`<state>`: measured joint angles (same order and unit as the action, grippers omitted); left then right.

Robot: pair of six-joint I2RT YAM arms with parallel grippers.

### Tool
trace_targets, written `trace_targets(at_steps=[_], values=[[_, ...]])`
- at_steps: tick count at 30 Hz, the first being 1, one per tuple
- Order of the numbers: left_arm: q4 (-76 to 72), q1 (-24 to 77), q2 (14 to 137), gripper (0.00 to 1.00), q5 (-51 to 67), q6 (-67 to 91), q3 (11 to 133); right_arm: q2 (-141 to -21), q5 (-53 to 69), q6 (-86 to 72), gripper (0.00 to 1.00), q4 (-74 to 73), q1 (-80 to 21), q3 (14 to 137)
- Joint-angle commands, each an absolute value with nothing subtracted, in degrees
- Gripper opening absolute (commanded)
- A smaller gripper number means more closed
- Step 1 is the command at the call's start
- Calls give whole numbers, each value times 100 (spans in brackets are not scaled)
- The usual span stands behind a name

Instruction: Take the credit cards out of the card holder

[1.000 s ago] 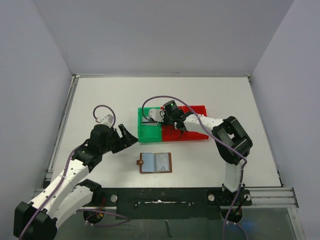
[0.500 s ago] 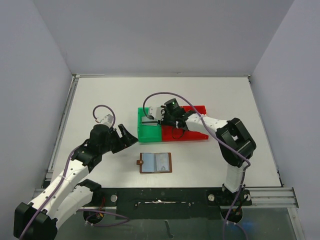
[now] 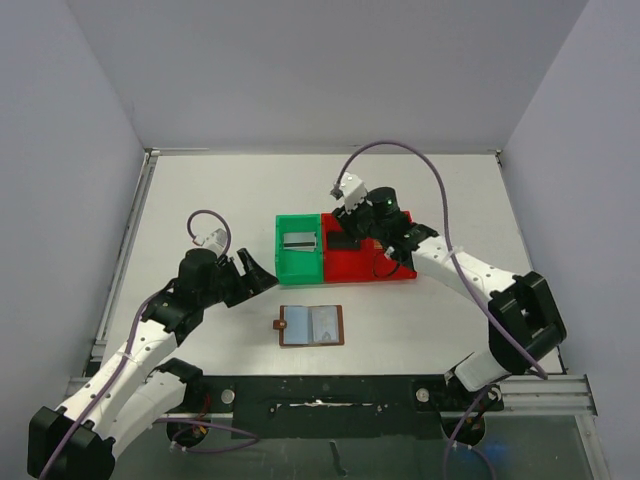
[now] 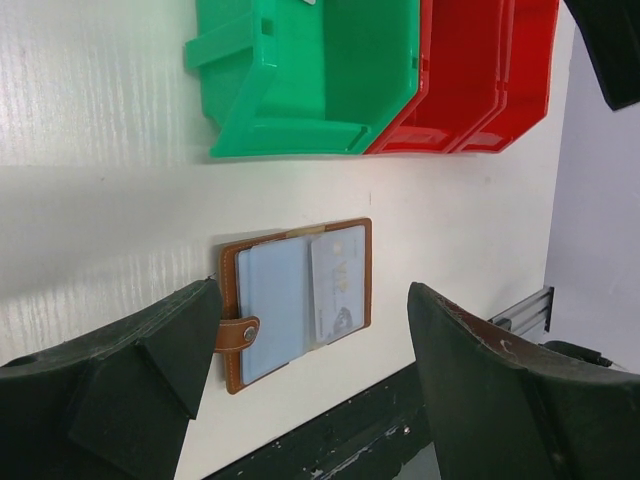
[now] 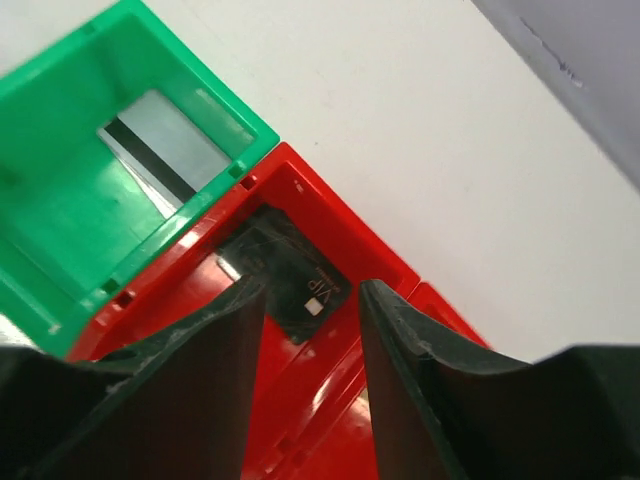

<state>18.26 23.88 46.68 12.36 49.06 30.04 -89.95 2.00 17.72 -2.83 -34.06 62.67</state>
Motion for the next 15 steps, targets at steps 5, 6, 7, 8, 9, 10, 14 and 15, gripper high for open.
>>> trace_targets(at_steps=[5,6,7,8,9,10,14,15], values=[[1482,2347,4604,75,1708,4926,3102,-7399,340,-2286,56,966,-3183,4763],[1425,2347,4618,75,1780,4961,3076,-7271,185,-2833,55,806,-3106,4656],[1276,2351,4679,75,1919,5038,3041,-7163,192,-3137,55,518,-2979,4621],[1097,2359,4758,75,2160,5120,3008,-7073,284,-3255,54,264,-2843,4588],[914,2382,4849,75,2407,5206,2972,-6975,342,-3428,52,123,-2734,4498],[866,2425,4951,75,2588,5228,2983,-6865,501,-3550,52,88,-2627,4342],[1617,3059,5093,75,1610,4870,3371,-6107,1446,-4017,51,722,-2567,3470],[1694,3271,5074,75,1259,4930,3413,-5958,1475,-4144,52,751,-2641,3343]])
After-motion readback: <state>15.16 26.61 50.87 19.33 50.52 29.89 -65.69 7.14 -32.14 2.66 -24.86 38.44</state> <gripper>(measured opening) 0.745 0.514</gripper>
